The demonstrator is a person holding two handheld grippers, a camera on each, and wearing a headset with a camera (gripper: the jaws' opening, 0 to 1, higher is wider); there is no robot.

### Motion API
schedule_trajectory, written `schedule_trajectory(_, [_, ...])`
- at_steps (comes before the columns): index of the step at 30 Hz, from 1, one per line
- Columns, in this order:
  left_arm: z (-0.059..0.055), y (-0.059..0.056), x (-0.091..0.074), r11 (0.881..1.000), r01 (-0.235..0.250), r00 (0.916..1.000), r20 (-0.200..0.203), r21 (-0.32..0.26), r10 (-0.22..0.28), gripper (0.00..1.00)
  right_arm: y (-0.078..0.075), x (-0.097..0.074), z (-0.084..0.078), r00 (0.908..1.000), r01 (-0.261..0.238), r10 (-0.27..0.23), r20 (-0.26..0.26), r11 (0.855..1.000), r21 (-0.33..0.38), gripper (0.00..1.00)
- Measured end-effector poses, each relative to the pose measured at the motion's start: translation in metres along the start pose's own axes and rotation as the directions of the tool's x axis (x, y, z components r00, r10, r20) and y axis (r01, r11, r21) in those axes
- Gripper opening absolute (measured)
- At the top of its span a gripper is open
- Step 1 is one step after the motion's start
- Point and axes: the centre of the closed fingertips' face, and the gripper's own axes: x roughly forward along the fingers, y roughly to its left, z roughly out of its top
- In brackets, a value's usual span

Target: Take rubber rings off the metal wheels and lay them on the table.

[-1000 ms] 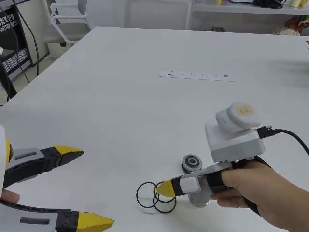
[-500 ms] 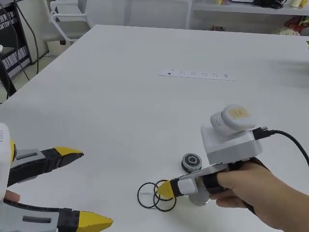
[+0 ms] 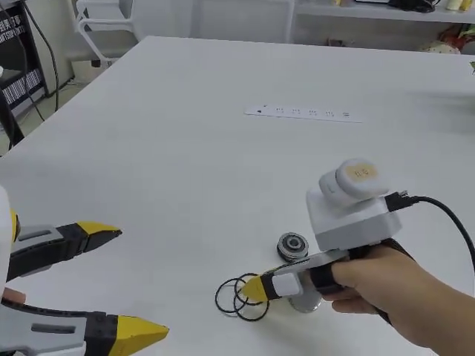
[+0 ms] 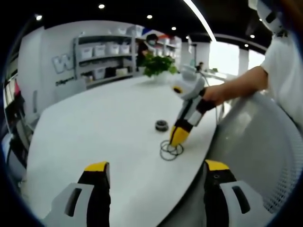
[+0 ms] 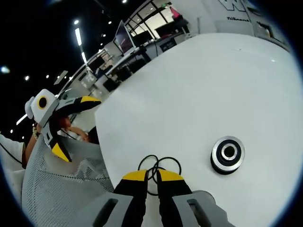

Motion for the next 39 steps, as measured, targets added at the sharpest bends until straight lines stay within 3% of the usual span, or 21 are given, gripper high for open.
schedule_trajectory(14, [-0.003, 0.000, 0.000, 1.000, -0.001, 0.9999, -0.013, -0.003, 0.001, 0.82, -0.003, -0.005, 0.008, 0.9995, 0.021, -0.020, 0.023, 1.000, -0.023, 0.07])
schedule_trajectory(18, [-0.003, 0.000, 0.000, 1.000, 0.002, 0.9998, -0.017, 0.002, -0.002, 0.82, -0.006, -0.005, 0.005, 0.9987, 0.050, -0.050, 0.006, 0.997, -0.065, 0.08])
schedule_trajectory(24, [-0.003, 0.000, 0.000, 1.000, 0.001, 0.9999, -0.015, 0.002, -0.001, 0.82, -0.006, -0.008, 0.011, 0.9985, 0.052, -0.051, 0.022, 0.995, -0.088, 0.08])
schedule_trajectory(32, [-0.005, -0.001, 0.001, 1.000, 0.011, 0.9995, -0.031, 0.010, -0.011, 0.82, 0.000, -0.023, 0.036, 0.9918, 0.061, -0.040, 0.121, 0.983, -0.175, 0.10])
schedule_trajectory(39, [-0.007, -0.002, 0.001, 1.000, 0.019, 0.9988, -0.046, 0.020, -0.018, 0.82, 0.003, -0.038, 0.052, 0.9817, 0.084, -0.029, 0.188, 0.954, -0.286, 0.12])
